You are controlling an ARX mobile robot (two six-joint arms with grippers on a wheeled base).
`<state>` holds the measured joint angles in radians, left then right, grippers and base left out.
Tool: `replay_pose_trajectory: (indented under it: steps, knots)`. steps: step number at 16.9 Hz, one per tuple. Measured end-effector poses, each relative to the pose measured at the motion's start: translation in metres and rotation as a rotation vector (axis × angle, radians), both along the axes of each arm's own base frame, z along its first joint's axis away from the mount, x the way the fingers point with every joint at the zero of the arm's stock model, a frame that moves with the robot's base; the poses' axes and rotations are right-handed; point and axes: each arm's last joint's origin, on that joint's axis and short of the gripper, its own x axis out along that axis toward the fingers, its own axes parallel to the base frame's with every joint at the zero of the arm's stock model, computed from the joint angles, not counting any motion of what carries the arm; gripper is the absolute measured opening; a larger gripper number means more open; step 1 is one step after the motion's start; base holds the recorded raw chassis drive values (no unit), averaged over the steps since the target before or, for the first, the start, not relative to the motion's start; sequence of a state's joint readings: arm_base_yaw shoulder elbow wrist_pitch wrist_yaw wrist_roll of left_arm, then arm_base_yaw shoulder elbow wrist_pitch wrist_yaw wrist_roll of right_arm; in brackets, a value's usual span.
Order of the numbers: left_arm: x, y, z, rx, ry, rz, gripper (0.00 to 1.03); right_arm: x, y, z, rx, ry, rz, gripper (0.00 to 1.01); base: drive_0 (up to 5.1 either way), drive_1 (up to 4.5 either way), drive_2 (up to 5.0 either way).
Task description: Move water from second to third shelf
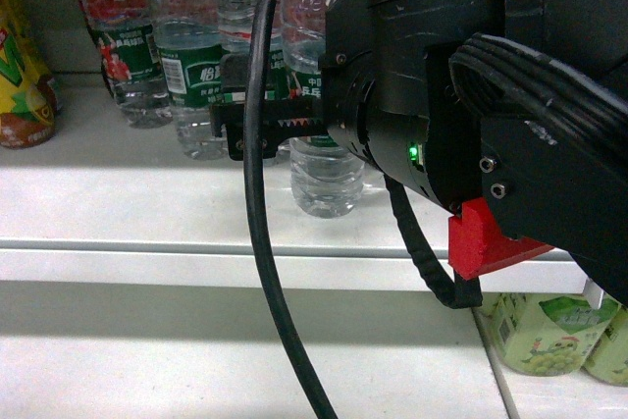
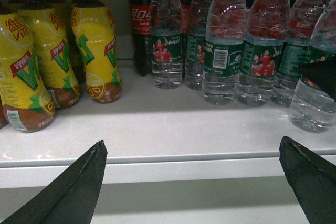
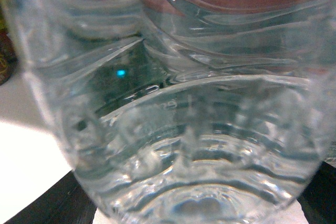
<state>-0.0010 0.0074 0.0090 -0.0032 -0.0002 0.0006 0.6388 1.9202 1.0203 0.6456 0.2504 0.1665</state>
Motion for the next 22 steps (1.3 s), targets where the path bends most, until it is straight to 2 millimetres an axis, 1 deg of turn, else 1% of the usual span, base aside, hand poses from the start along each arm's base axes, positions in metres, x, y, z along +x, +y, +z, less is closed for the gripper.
replay_pose_trajectory:
  steps: [1, 2, 5, 6, 7, 8, 9, 11, 14, 16, 18, 22]
  knots:
    - [0.0, 0.0, 0.0, 0.0, 0.0, 0.0, 0.98, 0.0, 0.001, 0.0, -0.006, -0.004, -0.004, 0.98, 0.0, 0.0, 0.0]
    - [0.0, 0.0, 0.0, 0.0, 0.0, 0.0, 0.98, 0.0, 0.001, 0.0, -0.007, -0.008, -0.004, 0.95, 0.0, 0.0, 0.0]
    - [0.0, 0.0, 0.0, 0.0, 0.0, 0.0, 0.98, 0.001, 0.001, -0.001, -0.01, -0.01, -0.01, 0.64, 0.0, 0.0, 0.0]
    - [0.0, 0.0, 0.0, 0.0, 0.0, 0.0, 0.98, 0.001, 0.001, -0.001, -0.01, -0.011, -0.011, 0.55, 0.0, 0.0, 0.0]
    - [0.0, 0.0, 0.0, 0.0, 0.0, 0.0, 0.98, 0.001, 0.001, 0.0, -0.008, -0.014, -0.013, 0.47, 0.0, 0.0, 0.0]
    - [0.0, 0.0, 0.0, 0.0, 0.0, 0.0, 0.98, 0.001, 0.001, 0.0, -0.007, -0.015, -0.013, 0.43, 0.0, 0.0, 0.0]
    - [0.0, 0.0, 0.0, 0.0, 0.0, 0.0, 0.98, 0.001, 0.001, 0.0, -0.002, -0.015, -0.014, 0.41, 0.0, 0.0, 0.0]
    - [0.0, 0.0, 0.0, 0.0, 0.0, 0.0, 0.98, -0.001, 0.0, 0.0, 0.002, -0.017, -0.009, 0.4, 0.0, 0.0, 0.0]
    - [0.0, 0.0, 0.0, 0.0, 0.0, 0.0, 0.98, -0.014, -0.012, 0.001, 0.02, -0.009, 0.017, 0.4, 0.0, 0.0, 0.0]
    - [0.0, 0.0, 0.0, 0.0, 0.0, 0.0, 0.98, -0.031, -0.03, 0.001, 0.025, -0.001, 0.038, 0.4, 0.0, 0.0, 0.0]
    - [0.0, 0.0, 0.0, 0.0, 0.0, 0.0, 0.98, -0.043, -0.051, 0.001, 0.028, 0.003, 0.03, 0.4, 0.0, 0.0, 0.0]
    - [0.0, 0.0, 0.0, 0.0, 0.0, 0.0, 0.98, -0.07, -0.11, 0.001, 0.034, 0.001, -0.047, 0.4, 0.0, 0.0, 0.0]
